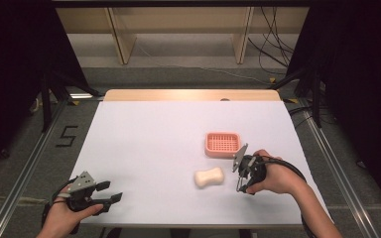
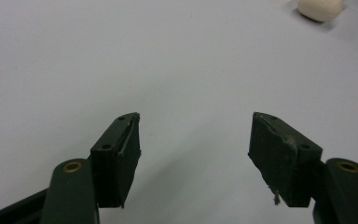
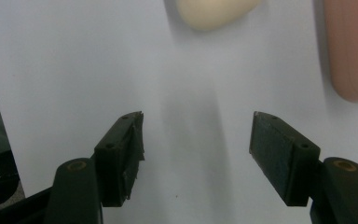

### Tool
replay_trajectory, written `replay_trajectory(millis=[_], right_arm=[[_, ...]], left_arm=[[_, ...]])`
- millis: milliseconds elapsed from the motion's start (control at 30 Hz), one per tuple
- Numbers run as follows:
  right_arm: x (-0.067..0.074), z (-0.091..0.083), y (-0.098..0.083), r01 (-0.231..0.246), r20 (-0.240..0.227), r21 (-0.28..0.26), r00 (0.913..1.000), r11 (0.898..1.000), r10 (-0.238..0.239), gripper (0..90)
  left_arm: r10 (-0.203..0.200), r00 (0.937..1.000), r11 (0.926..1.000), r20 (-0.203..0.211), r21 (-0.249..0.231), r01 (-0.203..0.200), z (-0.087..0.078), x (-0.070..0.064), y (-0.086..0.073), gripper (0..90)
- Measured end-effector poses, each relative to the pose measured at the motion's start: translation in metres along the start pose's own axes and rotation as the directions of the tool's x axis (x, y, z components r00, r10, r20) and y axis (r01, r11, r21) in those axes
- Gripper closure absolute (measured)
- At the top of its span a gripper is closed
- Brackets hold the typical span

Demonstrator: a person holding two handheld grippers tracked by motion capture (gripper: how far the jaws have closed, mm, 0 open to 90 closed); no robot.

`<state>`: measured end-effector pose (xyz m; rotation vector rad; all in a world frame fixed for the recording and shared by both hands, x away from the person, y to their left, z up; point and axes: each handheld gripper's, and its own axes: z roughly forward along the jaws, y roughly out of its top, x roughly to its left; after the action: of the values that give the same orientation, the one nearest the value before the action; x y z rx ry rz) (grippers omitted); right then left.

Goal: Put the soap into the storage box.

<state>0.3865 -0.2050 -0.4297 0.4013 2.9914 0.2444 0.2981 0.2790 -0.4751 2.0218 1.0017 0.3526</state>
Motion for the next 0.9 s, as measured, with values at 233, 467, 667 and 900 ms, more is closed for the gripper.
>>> replay_trajectory(millis=[233,467,667,900], right_arm=[[-0.004,0.000,0.009,0.042,0.004,-0.012,0.9991,0.999,-0.042,35.5],[-0.003,0.002,0.016,0.052,0.000,0.000,0.9987,0.999,-0.052,35.3],[-0.005,0.001,0.023,0.076,0.003,0.000,0.9971,0.997,-0.076,35.4],[-0.005,0.001,0.030,0.089,0.000,-0.002,0.9960,0.996,-0.089,35.4]], left_arm=[[-0.012,0.9999,0.9998,-0.004,-0.013,0.012,0.001,-0.001,0.000,33.2],[-0.024,0.9997,0.9995,0.005,-0.019,0.024,0.001,-0.002,0.000,33.2],[-0.019,0.9998,0.9998,0.012,-0.011,0.019,0.002,-0.002,0.000,33.2],[-0.020,0.9998,0.9996,0.005,-0.017,0.020,0.001,-0.002,0.000,33.2]])
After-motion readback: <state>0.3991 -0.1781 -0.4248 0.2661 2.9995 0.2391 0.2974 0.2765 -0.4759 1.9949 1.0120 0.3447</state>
